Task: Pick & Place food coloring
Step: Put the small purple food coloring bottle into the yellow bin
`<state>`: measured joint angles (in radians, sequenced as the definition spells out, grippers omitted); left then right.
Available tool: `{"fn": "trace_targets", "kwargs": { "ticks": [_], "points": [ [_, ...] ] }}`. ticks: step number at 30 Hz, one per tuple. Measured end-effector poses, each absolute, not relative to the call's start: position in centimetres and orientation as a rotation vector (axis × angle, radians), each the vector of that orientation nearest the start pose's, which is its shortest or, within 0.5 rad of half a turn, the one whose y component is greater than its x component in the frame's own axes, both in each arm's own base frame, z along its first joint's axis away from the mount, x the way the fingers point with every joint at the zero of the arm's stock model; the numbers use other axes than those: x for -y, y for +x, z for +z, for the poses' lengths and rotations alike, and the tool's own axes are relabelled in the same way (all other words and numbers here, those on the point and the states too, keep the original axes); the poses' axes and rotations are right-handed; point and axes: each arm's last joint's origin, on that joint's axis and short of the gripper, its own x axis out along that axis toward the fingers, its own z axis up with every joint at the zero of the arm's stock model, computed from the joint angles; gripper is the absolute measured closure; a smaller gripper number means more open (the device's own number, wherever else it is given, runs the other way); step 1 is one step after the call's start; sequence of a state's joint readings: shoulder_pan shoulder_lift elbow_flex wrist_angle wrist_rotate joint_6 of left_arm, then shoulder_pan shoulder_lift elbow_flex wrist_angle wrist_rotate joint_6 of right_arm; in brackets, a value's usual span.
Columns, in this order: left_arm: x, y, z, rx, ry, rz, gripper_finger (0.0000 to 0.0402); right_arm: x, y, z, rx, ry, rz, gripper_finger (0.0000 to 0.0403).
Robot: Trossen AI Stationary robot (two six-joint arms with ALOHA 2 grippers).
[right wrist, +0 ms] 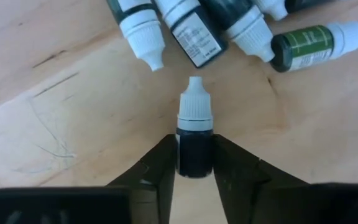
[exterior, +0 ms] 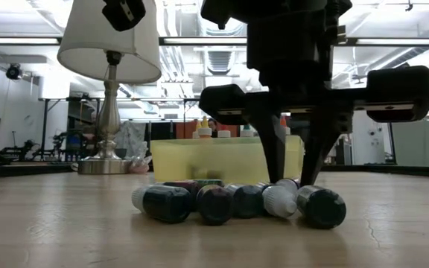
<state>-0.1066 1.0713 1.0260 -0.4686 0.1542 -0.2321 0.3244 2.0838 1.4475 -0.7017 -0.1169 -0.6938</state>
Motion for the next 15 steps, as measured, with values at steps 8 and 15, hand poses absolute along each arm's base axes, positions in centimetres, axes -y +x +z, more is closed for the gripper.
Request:
{"fn": "trace_targets", "kwargs": {
  "ticks": [8, 15],
  "points": [
    [2.75, 22.33, 33.67, -0.541, -0.252, -0.163, 0.0401, -13.22, 38.25, 14.26, -1.175, -0.687, 0.802, 0.0336],
    [2.76, 22.34, 33.67, -0.546, -0.312, -0.147, 0.0401, -13.13, 38.16, 15.15, -1.183, -0.648, 0.740, 0.0335]
  ]
}}
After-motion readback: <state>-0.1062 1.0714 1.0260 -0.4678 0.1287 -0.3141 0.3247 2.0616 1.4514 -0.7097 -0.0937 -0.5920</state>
